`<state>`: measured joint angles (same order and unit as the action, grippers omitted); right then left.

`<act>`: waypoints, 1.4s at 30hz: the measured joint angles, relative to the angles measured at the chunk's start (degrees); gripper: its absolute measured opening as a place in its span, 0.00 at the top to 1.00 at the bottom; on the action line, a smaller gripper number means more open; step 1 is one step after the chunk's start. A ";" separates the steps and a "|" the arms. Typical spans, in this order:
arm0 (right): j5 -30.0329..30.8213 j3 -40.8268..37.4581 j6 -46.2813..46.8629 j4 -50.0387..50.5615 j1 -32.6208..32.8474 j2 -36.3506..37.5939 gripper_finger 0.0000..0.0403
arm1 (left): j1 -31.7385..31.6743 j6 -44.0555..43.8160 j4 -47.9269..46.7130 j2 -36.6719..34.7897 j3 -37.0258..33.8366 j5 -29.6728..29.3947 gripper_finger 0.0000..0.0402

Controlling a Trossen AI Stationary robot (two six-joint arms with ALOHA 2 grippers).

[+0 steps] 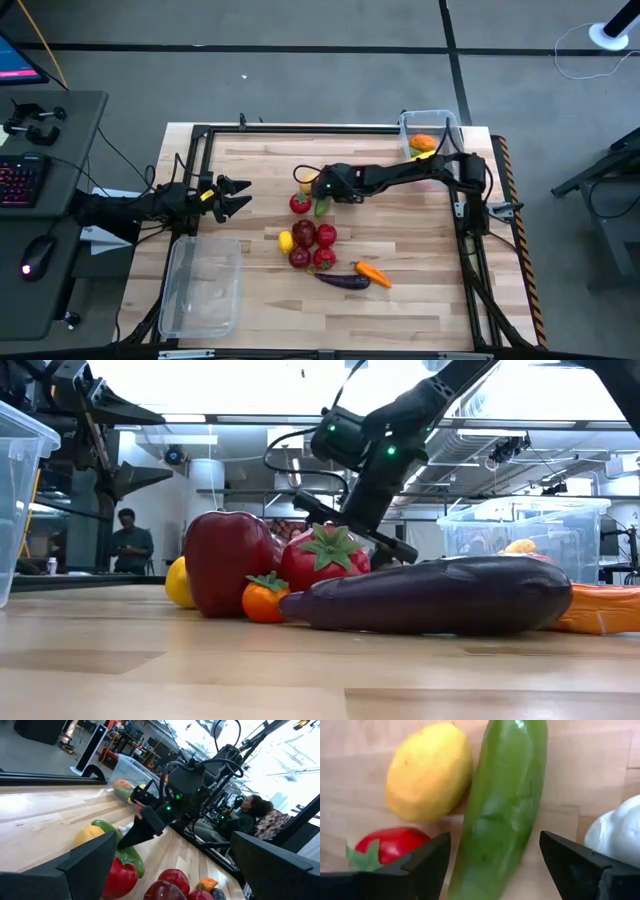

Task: Sort produce into baskets
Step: Put the green cucumber into the top transparent bin

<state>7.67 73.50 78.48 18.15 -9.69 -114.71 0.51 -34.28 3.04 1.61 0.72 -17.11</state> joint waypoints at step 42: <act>17.83 1.81 -27.09 30.72 -4.61 29.64 0.64 | 0.00 0.00 0.01 0.00 0.00 0.03 0.06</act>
<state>25.50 75.31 51.40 48.87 -14.31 -85.07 0.52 -34.28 3.05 1.61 0.72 -17.08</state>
